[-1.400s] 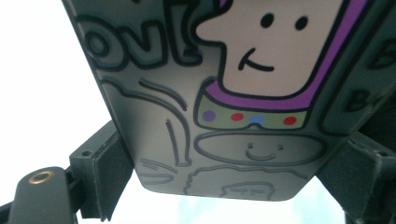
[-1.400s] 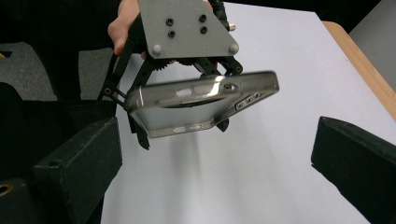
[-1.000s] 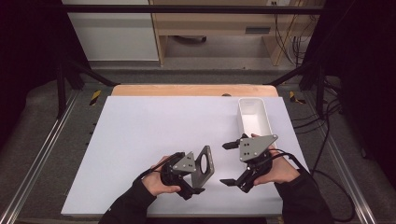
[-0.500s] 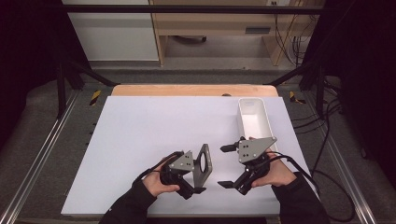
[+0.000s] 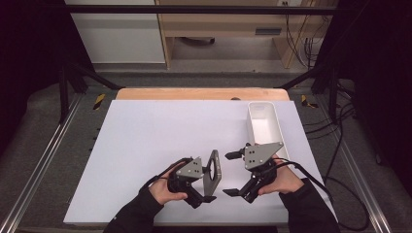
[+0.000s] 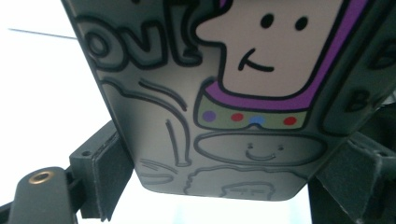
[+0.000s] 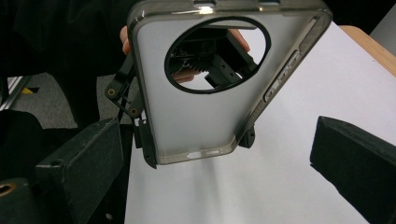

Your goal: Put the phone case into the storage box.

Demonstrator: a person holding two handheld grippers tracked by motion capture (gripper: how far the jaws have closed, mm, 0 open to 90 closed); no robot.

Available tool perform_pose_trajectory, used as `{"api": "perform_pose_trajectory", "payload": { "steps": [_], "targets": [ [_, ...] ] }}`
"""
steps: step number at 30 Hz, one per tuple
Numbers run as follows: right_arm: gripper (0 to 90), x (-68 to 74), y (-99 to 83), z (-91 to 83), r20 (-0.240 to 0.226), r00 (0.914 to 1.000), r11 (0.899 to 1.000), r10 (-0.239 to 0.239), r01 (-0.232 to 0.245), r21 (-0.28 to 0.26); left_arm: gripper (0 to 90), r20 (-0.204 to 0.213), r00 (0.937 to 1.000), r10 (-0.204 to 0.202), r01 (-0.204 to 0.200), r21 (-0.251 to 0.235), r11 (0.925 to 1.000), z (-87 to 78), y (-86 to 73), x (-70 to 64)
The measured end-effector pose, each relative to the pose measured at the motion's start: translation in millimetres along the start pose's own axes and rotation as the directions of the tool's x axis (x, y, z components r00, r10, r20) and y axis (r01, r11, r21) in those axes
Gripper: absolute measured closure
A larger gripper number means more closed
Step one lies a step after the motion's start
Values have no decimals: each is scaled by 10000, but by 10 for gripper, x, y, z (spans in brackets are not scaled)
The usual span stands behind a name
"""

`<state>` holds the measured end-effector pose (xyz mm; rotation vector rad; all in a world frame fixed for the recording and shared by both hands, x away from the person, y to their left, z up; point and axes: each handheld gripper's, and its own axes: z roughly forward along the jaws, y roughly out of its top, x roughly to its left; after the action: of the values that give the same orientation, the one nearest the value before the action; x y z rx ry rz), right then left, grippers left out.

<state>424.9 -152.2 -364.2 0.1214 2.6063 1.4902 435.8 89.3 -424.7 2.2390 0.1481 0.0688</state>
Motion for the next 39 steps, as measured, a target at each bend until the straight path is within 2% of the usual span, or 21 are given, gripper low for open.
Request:
{"api": "perform_pose_trajectory", "payload": {
  "steps": [22, 31, 39],
  "targets": [
    [36, -11, 48, 139, -521, 9986, 9999, -107, 108, 31, 116, 320, 9992, 227, -232, 167, 9996, 49, 19, -19],
    [37, -18, 42, 174, -617, 9981, 10000, -76, 74, -35, 116, 391, 9981, 473, -486, 321, 9983, 83, 17, -41],
    [44, -27, 41, 196, -710, 9974, 9999, -126, 122, -61, 116, 499, 9973, 531, -551, 383, 9977, 99, 13, -50]
  ]
}}
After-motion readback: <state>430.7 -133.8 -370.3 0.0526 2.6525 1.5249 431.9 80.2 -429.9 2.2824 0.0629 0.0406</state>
